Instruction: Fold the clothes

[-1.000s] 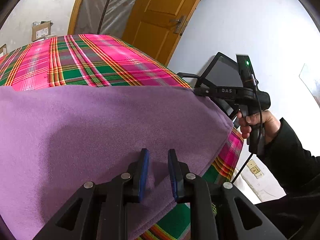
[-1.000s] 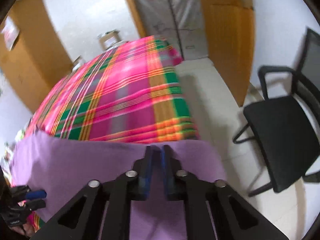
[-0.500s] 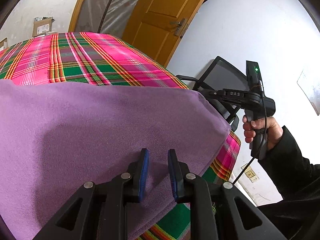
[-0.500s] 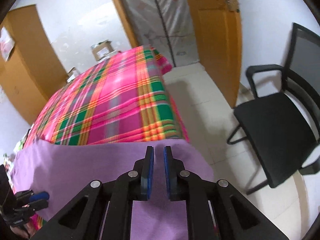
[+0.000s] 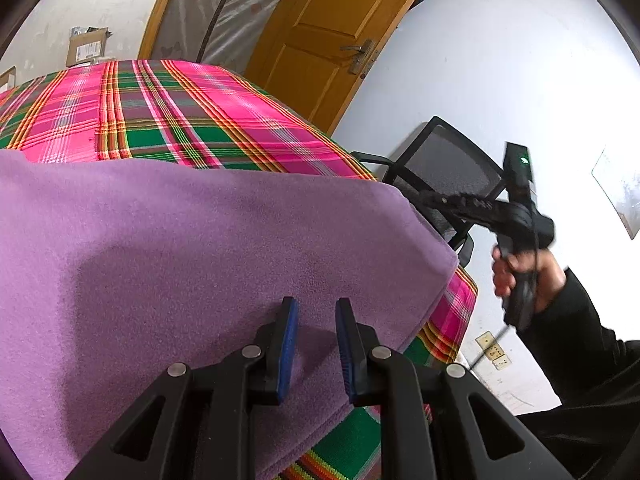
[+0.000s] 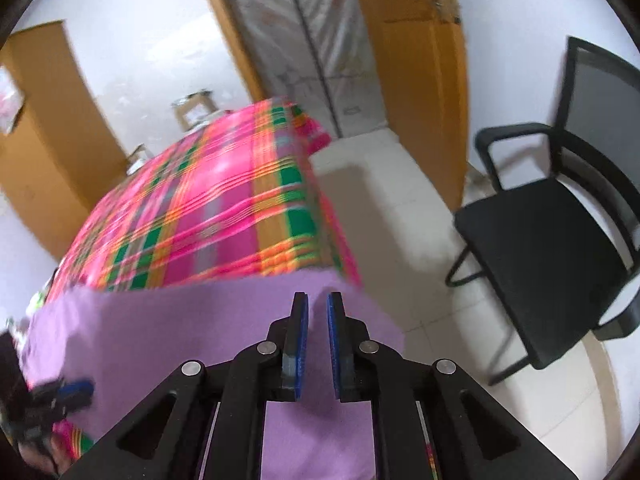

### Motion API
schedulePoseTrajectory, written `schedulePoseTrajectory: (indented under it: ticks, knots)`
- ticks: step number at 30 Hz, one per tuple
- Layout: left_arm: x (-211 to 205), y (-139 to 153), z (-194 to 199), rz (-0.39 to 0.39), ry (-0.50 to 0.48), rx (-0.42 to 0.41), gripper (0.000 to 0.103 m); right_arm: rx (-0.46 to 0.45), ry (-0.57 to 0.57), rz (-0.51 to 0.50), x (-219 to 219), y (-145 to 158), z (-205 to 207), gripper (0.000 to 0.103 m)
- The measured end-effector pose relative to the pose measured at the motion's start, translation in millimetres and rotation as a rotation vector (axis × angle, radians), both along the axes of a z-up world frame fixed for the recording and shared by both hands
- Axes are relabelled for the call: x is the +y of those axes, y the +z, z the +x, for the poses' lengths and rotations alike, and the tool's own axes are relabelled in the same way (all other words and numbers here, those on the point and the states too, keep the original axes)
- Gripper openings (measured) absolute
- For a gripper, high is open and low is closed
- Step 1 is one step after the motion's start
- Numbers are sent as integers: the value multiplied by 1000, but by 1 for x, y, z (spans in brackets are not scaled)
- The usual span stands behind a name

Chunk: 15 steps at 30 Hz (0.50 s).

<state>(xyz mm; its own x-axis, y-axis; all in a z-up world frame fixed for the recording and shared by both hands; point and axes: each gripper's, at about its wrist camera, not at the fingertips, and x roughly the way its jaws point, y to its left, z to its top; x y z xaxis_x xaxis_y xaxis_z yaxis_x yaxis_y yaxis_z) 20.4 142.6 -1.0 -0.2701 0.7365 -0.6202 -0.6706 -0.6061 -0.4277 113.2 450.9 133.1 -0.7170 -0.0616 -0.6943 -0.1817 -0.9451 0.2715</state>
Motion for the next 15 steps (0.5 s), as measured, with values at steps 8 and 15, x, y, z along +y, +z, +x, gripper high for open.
schedulePoseTrajectory:
  ticks: [8,15]
  knots:
    - [3,5,15,-53,-4,48,20,-19,135,115,-41,-12,49,12]
    - [20,13,26,-99,-56,76,20,20,261,123,-85,-1,49,13]
